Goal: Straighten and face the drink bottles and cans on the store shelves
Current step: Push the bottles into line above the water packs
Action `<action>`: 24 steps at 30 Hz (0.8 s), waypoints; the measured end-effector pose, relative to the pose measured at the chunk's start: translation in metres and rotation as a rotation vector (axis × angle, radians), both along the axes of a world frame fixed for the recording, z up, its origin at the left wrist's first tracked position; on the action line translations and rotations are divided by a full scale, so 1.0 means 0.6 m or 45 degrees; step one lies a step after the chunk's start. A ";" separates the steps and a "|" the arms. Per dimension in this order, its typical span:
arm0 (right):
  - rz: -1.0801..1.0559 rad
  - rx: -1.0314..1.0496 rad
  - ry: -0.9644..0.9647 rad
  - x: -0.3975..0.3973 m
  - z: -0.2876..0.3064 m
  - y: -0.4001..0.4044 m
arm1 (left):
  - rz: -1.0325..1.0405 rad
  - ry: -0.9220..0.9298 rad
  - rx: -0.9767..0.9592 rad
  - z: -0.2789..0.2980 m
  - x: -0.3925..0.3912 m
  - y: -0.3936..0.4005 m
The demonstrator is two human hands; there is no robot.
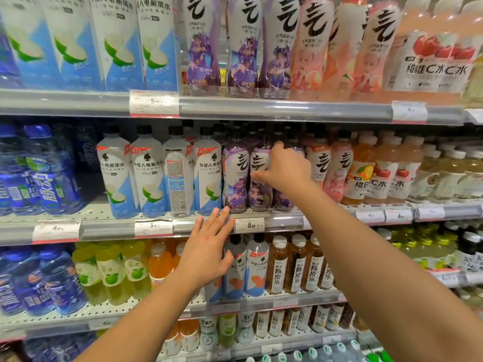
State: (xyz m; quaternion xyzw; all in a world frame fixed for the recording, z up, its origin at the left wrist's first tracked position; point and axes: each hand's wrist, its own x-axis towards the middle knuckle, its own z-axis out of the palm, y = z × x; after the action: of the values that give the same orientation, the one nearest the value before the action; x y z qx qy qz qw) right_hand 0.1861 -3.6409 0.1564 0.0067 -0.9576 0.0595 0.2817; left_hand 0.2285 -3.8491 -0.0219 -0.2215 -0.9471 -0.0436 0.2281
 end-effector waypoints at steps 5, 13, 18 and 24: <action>0.090 -0.020 -0.258 -0.003 0.041 0.008 | 0.005 -0.023 -0.012 0.003 0.000 -0.001; 0.178 -0.133 -0.200 0.001 0.013 0.025 | 0.017 -0.090 -0.066 0.017 0.009 -0.001; 0.239 -0.293 0.164 0.006 -0.029 0.079 | 0.006 -0.172 -0.034 0.074 0.028 -0.002; 0.153 -0.382 0.403 0.004 -0.024 0.144 | 0.038 0.037 0.460 0.250 0.013 0.021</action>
State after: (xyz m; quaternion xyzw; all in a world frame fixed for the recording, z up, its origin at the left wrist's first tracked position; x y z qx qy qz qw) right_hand 0.1888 -3.5544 0.1417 0.0312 -0.8797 0.2162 0.4224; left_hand 0.2365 -3.8366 0.1282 -0.1634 -0.9236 -0.2064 0.2785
